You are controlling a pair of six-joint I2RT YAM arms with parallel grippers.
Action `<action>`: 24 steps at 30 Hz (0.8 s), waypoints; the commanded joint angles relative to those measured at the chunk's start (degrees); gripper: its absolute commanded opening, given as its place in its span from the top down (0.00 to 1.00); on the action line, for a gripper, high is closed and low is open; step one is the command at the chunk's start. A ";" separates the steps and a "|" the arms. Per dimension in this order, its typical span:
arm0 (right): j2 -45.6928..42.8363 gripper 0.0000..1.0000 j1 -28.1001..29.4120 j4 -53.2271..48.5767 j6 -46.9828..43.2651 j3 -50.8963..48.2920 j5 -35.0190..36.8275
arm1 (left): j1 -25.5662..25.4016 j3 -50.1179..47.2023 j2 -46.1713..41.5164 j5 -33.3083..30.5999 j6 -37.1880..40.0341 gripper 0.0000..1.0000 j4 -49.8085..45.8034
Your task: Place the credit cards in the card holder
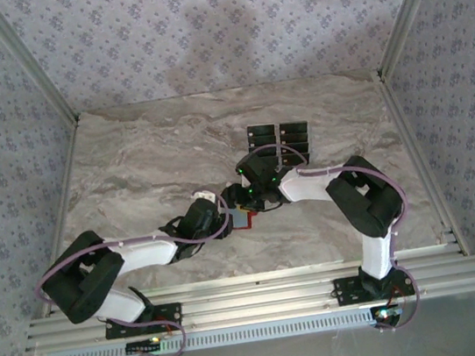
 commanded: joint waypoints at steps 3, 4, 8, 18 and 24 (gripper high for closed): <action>1.82 0.39 0.00 -0.67 1.10 1.33 -1.15 | -0.34 -0.88 -3.97 0.87 0.11 0.29 -2.33; 1.91 0.39 0.08 -0.67 1.16 1.48 -1.20 | -0.38 -1.00 -5.07 0.63 0.21 0.29 -2.71; 2.34 0.39 0.30 -0.84 1.30 2.29 -1.33 | -0.33 -1.39 -9.36 -0.69 0.03 0.27 -4.64; 3.56 0.39 1.36 -2.23 1.16 5.67 -1.59 | 0.83 -3.67 -15.38 -4.16 -2.39 0.25 -7.17; 4.54 0.39 2.01 -3.34 0.93 7.72 -1.59 | 1.63 -5.74 -17.50 -5.01 -3.43 0.24 -7.21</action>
